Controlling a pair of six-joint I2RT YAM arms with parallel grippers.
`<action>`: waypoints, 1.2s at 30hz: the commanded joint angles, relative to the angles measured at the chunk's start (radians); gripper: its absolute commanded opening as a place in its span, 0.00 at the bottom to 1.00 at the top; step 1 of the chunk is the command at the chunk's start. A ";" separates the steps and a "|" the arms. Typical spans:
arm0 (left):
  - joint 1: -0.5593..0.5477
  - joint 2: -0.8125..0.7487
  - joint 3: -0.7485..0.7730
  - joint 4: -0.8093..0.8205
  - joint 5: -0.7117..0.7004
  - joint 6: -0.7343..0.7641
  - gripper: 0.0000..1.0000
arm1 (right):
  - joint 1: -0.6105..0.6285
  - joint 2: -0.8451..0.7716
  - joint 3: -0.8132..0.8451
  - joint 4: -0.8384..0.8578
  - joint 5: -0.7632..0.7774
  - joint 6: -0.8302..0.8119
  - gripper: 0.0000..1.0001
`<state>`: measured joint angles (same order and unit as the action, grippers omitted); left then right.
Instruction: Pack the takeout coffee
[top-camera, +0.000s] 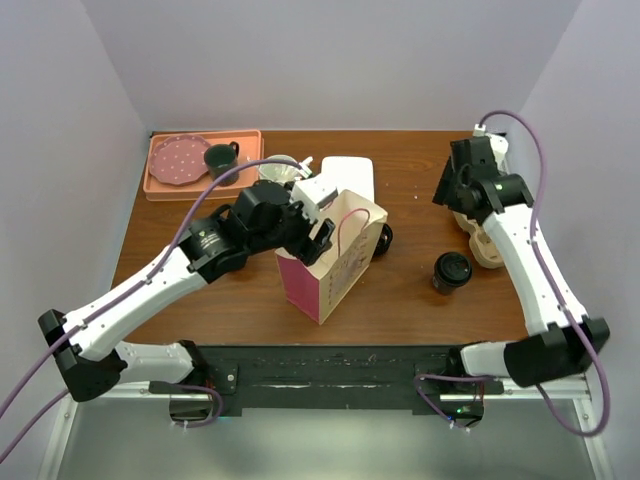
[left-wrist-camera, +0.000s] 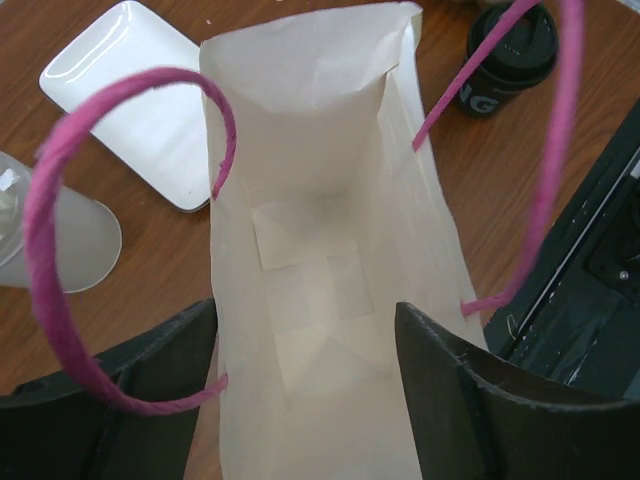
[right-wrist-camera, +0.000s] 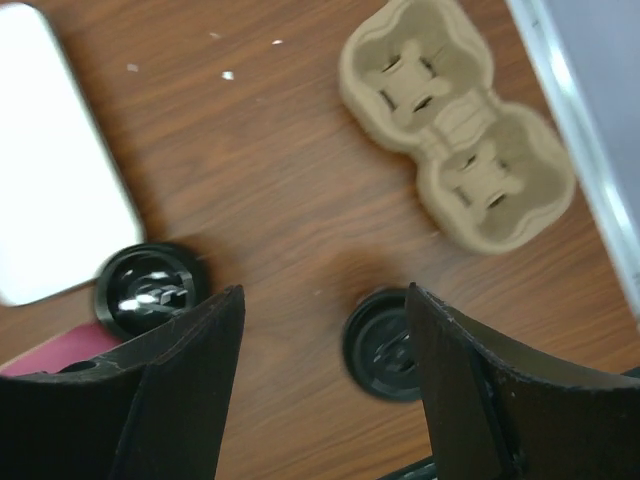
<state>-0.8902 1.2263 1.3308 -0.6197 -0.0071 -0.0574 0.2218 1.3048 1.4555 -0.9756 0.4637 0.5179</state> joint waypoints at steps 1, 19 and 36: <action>0.005 -0.060 0.062 0.017 -0.091 -0.076 0.84 | -0.071 0.085 0.008 0.094 0.024 -0.295 0.70; 0.004 -0.215 0.110 -0.184 -0.379 -0.193 1.00 | -0.463 0.339 -0.050 0.264 -0.414 -0.616 0.59; 0.004 -0.200 0.030 -0.164 -0.430 -0.213 1.00 | -0.483 0.548 0.121 0.210 -0.430 -0.766 0.56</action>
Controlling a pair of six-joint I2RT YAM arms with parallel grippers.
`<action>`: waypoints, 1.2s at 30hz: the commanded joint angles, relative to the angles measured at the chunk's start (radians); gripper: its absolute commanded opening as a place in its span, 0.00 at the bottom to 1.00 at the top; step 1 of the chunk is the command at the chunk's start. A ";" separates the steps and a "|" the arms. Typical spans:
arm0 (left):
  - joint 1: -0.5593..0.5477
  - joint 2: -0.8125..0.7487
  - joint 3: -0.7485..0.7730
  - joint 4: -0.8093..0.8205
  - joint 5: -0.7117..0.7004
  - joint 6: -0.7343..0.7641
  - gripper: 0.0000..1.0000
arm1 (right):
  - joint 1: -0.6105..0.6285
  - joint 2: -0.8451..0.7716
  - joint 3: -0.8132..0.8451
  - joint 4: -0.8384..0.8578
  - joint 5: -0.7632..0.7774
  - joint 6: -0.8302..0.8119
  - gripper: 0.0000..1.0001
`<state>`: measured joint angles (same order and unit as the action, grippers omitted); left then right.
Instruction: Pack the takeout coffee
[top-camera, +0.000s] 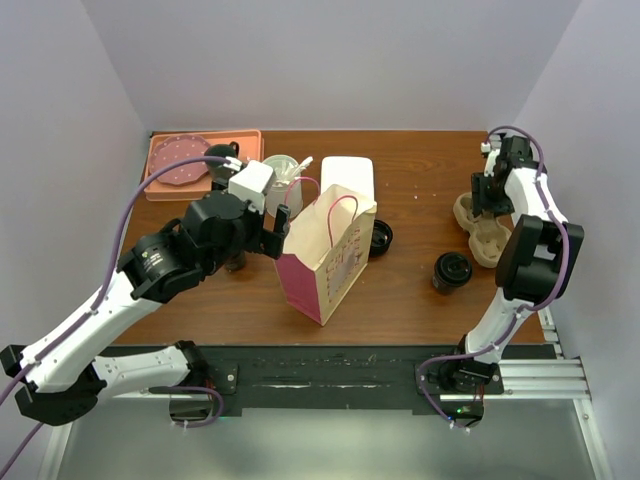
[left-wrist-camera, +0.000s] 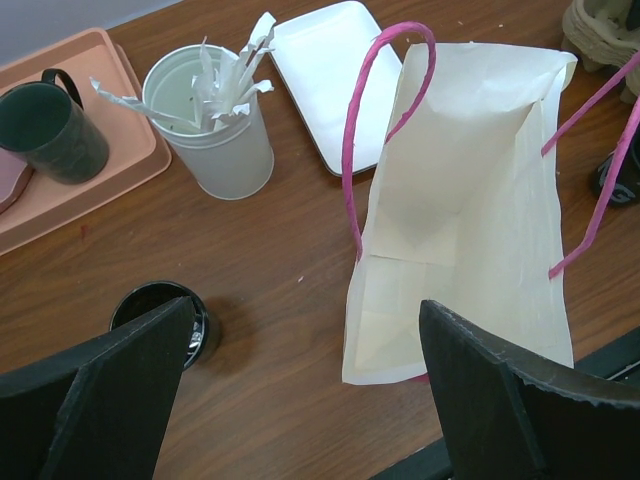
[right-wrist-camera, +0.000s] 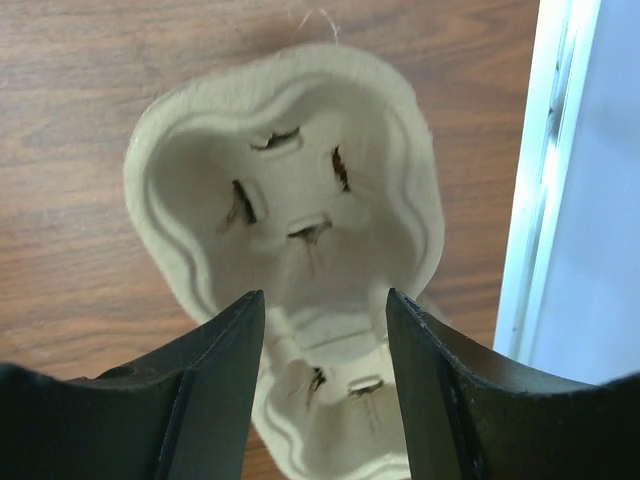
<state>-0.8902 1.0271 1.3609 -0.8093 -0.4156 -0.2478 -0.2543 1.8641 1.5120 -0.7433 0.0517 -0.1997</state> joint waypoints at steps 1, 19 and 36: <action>0.004 -0.001 0.000 0.025 -0.020 -0.027 1.00 | -0.007 -0.014 0.063 -0.021 -0.022 -0.049 0.56; 0.005 -0.013 -0.014 0.021 -0.015 -0.064 1.00 | -0.049 -0.029 0.024 -0.068 -0.090 -0.145 0.52; 0.004 -0.016 -0.014 0.019 -0.008 -0.100 1.00 | -0.053 -0.028 -0.007 -0.071 -0.115 -0.170 0.50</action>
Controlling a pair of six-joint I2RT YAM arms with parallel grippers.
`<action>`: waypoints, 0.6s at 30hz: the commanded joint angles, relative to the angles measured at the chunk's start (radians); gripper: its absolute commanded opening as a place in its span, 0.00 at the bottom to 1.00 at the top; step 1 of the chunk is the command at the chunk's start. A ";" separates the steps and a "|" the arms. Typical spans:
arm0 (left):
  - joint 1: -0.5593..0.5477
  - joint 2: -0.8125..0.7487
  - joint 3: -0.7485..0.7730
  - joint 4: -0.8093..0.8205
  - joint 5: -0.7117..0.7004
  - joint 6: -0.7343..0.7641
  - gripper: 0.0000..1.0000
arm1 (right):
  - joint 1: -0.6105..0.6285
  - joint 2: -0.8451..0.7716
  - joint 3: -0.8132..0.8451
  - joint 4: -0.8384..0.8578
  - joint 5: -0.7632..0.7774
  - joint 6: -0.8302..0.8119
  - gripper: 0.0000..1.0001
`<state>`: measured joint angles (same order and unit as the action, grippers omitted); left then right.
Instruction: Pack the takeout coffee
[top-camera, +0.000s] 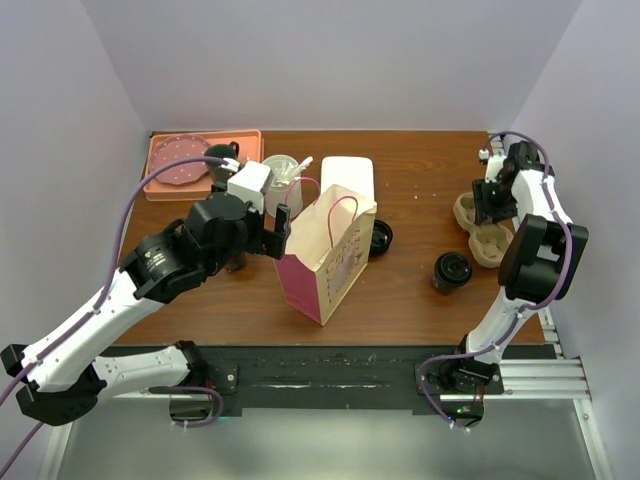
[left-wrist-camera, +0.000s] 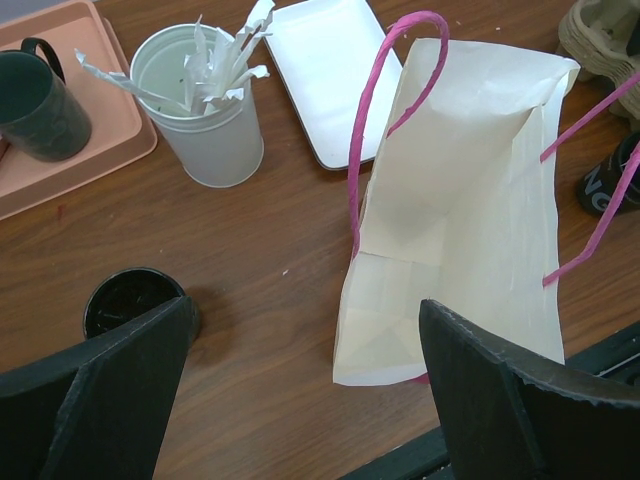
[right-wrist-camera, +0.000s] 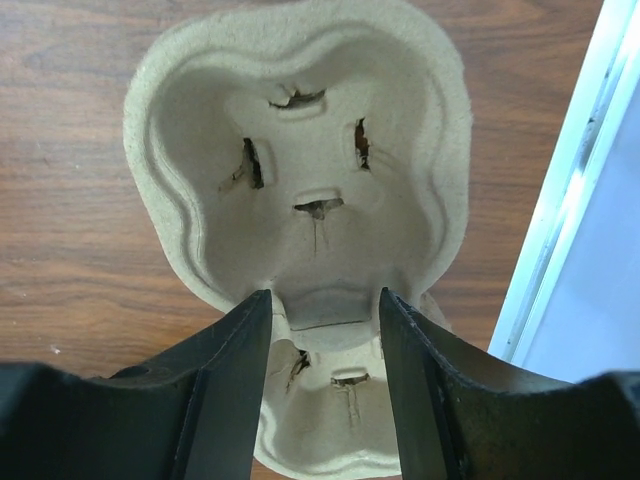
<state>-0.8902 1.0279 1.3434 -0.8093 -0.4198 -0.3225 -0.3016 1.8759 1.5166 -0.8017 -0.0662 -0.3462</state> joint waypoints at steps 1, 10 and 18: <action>0.004 -0.019 0.002 0.018 -0.005 -0.030 1.00 | -0.005 -0.043 -0.015 -0.013 -0.003 -0.024 0.50; 0.005 -0.020 0.008 0.021 -0.011 -0.039 1.00 | -0.008 -0.044 -0.010 -0.010 0.032 -0.016 0.45; 0.004 -0.026 0.019 0.007 -0.014 -0.047 1.00 | -0.010 -0.070 0.048 -0.044 0.019 -0.011 0.26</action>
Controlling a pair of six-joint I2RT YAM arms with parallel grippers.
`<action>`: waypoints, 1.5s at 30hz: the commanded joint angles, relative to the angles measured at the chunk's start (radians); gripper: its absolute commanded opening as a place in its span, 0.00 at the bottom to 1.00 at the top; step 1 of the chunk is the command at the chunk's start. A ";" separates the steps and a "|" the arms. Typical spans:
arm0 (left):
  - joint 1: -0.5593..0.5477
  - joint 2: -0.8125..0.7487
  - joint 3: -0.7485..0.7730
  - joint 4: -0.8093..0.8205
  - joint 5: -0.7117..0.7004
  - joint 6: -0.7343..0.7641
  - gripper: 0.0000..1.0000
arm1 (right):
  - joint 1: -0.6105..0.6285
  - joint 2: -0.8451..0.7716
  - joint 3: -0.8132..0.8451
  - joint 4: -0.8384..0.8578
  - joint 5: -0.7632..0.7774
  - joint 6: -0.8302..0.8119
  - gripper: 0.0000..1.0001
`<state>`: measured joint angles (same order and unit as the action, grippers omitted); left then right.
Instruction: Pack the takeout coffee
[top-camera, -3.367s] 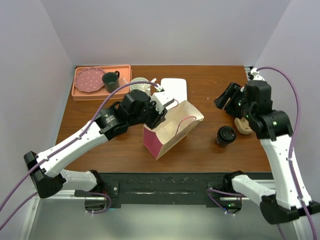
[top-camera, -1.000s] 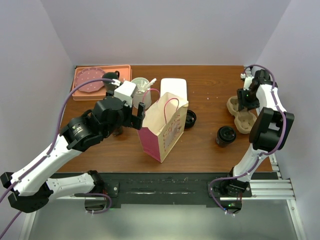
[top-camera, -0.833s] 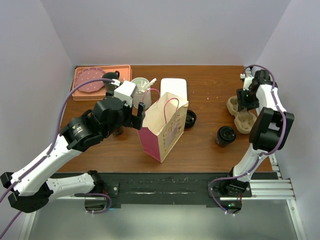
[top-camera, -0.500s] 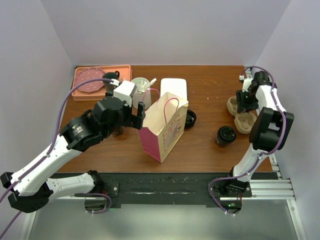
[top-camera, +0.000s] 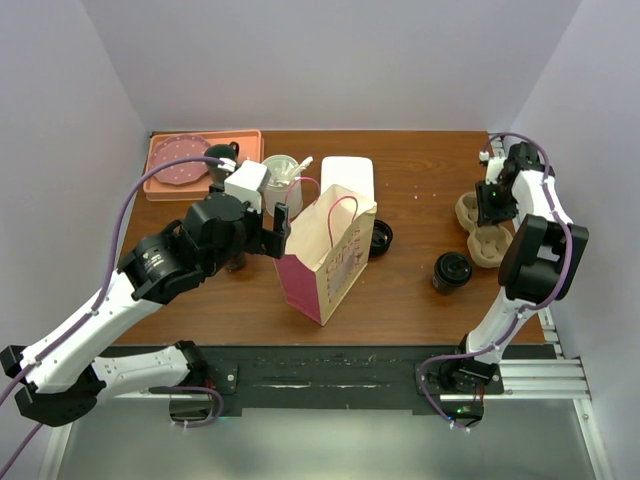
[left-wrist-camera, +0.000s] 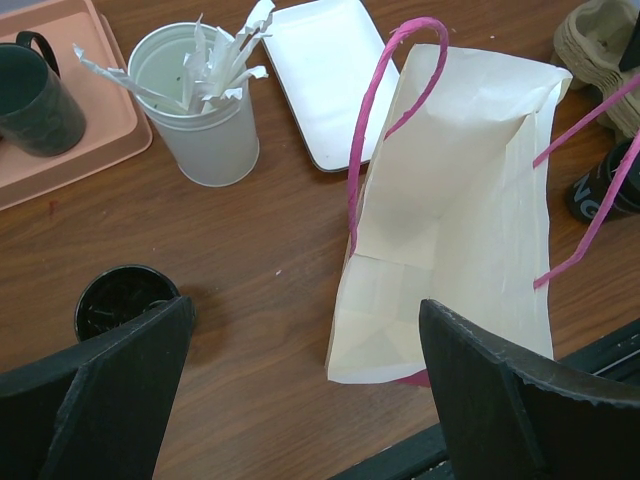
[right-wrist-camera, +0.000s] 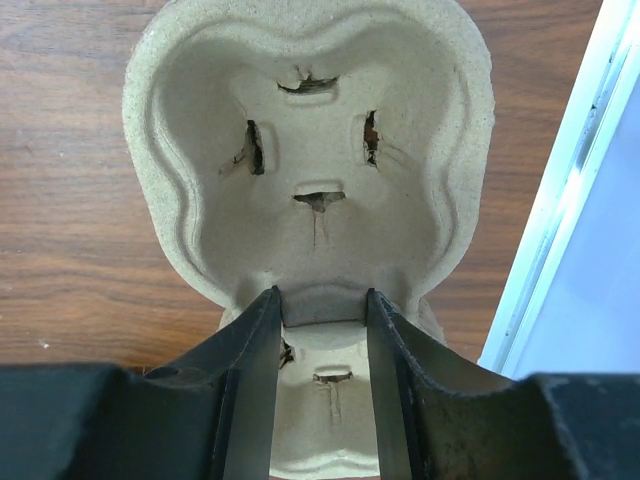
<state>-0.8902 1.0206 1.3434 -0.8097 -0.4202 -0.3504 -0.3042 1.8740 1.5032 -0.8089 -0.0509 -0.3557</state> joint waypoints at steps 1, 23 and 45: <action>0.005 -0.019 0.017 0.006 -0.015 -0.024 1.00 | -0.007 -0.078 0.074 -0.042 0.002 0.000 0.26; 0.004 -0.054 -0.001 0.001 0.000 -0.041 1.00 | -0.009 -0.076 0.002 -0.038 -0.026 0.054 0.41; 0.004 -0.086 -0.007 -0.034 -0.003 -0.081 1.00 | 0.000 -0.046 0.083 -0.064 0.029 0.054 0.44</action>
<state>-0.8902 0.9504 1.3434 -0.8547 -0.4194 -0.4095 -0.3084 1.8210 1.5520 -0.8669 -0.0624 -0.3103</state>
